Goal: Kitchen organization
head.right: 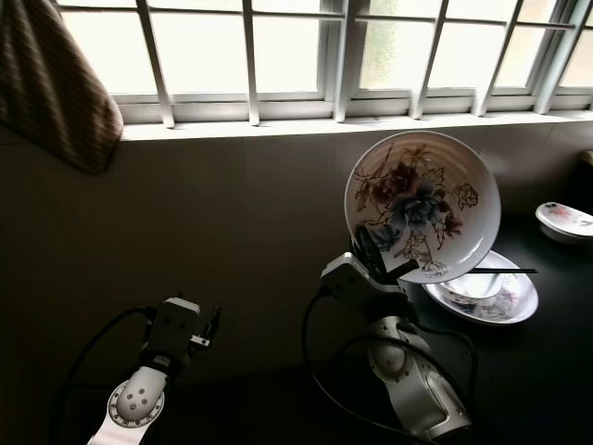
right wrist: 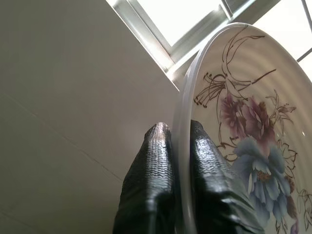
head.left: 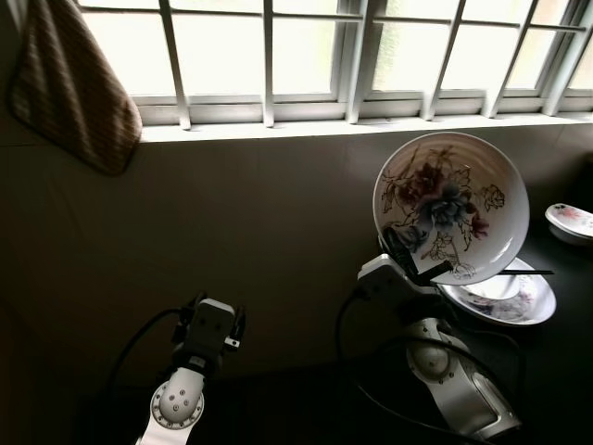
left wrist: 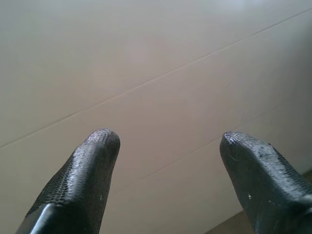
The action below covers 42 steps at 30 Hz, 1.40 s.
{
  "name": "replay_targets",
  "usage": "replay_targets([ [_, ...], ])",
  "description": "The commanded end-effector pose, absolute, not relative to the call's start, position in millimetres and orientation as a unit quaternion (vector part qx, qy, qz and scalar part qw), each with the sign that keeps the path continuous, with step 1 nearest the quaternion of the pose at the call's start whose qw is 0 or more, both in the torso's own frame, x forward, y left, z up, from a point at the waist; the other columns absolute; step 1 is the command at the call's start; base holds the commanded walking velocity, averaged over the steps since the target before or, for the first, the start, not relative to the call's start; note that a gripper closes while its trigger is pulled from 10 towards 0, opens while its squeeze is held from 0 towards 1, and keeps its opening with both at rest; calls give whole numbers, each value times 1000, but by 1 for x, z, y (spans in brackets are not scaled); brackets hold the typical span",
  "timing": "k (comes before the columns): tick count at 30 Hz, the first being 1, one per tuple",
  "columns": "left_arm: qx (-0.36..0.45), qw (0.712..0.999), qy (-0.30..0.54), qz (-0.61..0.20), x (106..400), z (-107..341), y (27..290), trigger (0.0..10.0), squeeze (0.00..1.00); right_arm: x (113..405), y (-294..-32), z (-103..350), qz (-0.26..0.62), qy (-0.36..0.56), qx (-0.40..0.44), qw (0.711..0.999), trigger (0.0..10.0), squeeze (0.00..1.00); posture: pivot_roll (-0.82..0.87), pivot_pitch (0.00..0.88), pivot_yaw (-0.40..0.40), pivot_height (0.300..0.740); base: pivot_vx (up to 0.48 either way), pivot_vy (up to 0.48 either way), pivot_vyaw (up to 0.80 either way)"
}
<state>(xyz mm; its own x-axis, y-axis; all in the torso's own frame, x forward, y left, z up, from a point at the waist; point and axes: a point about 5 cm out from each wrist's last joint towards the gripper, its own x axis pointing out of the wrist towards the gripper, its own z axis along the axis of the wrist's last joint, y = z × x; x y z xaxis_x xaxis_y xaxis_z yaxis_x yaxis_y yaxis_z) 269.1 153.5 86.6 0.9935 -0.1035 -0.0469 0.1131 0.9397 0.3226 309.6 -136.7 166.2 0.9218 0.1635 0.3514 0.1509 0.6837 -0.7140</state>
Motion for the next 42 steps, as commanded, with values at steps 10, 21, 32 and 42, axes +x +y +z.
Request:
replay_targets([
  [10,173,983,-1,-60,268,89,151,10000,0,308,-127,165,38,-200,-345,916,0,0,29,0,-46,740,-159,111,800],
  [21,176,979,-106,12,274,128,167,10000,0,308,-119,170,62,-228,-337,912,0,0,34,0,-45,740,0,0,800],
  [32,183,968,-158,58,276,150,176,10000,0,309,-110,175,82,-253,-325,907,0,0,44,0,-47,740,66,0,800],
  [42,183,965,-176,68,279,159,178,10000,0,309,-106,177,89,-267,-326,902,0,0,47,0,-44,740,305,0,800],
])
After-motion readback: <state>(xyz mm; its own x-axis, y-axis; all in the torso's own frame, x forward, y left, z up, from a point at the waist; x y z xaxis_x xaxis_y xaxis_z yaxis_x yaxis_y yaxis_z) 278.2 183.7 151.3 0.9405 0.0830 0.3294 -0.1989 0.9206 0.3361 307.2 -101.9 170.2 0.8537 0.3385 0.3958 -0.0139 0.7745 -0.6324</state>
